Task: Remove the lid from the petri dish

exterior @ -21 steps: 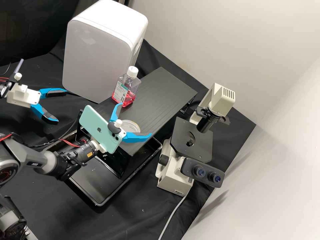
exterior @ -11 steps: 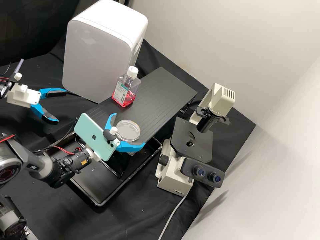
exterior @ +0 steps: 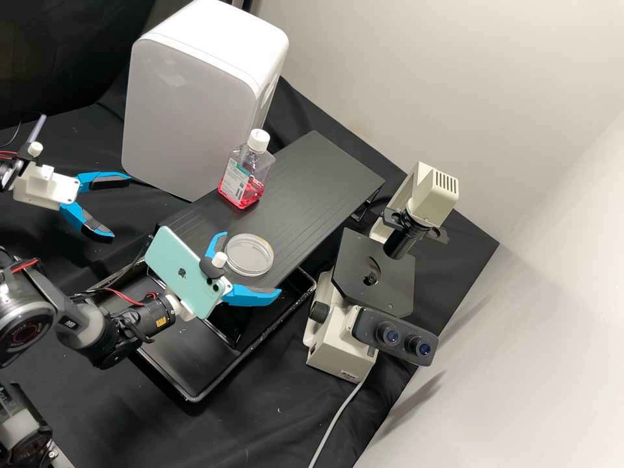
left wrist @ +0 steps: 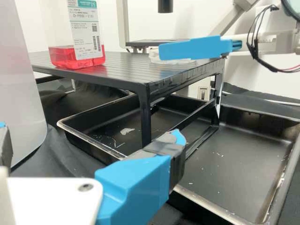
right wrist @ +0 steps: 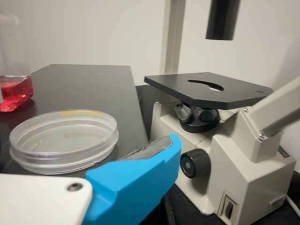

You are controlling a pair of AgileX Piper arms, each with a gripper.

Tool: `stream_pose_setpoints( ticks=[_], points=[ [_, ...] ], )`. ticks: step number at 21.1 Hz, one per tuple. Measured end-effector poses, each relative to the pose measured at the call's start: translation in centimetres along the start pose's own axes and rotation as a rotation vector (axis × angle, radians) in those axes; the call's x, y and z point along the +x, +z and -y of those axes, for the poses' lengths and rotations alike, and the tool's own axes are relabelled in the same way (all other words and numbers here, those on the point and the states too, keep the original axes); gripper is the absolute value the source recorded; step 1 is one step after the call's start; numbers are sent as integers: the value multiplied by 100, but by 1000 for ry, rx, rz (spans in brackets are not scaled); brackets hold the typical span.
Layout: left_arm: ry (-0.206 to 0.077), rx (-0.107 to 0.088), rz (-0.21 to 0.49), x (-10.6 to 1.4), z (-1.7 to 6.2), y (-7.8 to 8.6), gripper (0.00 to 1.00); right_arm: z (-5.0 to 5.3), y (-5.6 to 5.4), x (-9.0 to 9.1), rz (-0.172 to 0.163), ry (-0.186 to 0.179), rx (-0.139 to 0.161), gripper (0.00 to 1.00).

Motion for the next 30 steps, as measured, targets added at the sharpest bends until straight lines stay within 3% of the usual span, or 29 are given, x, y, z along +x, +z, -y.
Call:
stream_pose_setpoints(
  ticks=[11, 18, 22, 30],
  points=[
    [0, 0, 0, 0, 0, 0, 100, 87, -42, 102, -15, -24, -50, 100],
    [0, 0, 0, 0, 0, 0, 100, 105, -47, 167, 0, -12, -42, 100],
    [0, 0, 0, 0, 0, 0, 100, 102, -51, 206, 1, -7, -55, 100],
    [0, 0, 0, 0, 0, 0, 100, 74, -39, 205, 6, 4, -55, 100]
  ],
)
